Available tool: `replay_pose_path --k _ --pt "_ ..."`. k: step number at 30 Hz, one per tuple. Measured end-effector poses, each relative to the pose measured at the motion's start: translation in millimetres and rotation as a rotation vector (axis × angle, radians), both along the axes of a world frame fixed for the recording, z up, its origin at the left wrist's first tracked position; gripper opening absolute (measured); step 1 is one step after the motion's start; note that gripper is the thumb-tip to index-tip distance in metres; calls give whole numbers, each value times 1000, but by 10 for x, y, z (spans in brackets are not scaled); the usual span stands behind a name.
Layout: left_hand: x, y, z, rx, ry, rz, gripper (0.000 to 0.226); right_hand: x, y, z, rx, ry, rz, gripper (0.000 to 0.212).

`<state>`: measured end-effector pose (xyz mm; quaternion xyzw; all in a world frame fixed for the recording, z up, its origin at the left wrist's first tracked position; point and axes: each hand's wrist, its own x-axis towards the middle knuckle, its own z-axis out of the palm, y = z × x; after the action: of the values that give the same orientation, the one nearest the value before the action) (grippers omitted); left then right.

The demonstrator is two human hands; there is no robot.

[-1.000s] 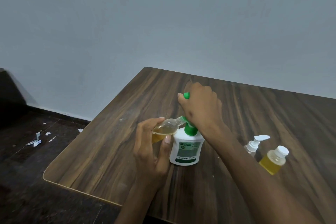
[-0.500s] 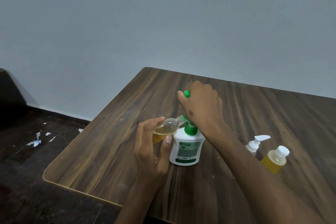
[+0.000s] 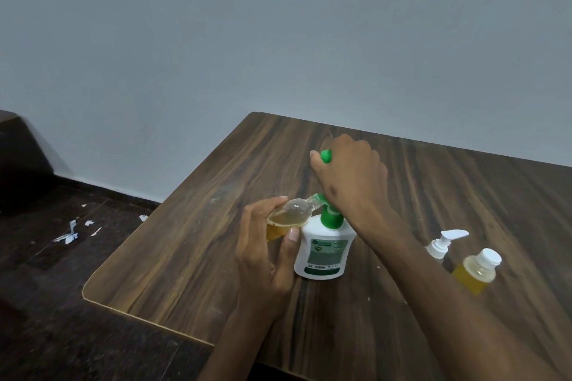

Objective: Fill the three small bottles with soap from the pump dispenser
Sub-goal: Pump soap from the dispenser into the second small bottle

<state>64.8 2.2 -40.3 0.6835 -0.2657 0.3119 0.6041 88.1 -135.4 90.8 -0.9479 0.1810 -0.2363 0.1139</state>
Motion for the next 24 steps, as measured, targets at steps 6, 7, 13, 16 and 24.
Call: replay_pose_path --k 6,7,13,16,24 --pt "-8 -6 9 -6 5 -11 36 -11 -1 36 -16 4 -9 34" --pt "-2 -8 4 -6 10 -12 35 -8 2 27 -12 3 -11 34" --pt "-11 -11 -9 -15 20 -7 33 -4 11 27 -23 3 -4 34" --pt "8 -15 -41 -10 20 9 31 -6 21 9 -15 8 -13 33" --pt "18 -24 -61 -2 19 30 31 -24 28 27 -25 23 -25 34"
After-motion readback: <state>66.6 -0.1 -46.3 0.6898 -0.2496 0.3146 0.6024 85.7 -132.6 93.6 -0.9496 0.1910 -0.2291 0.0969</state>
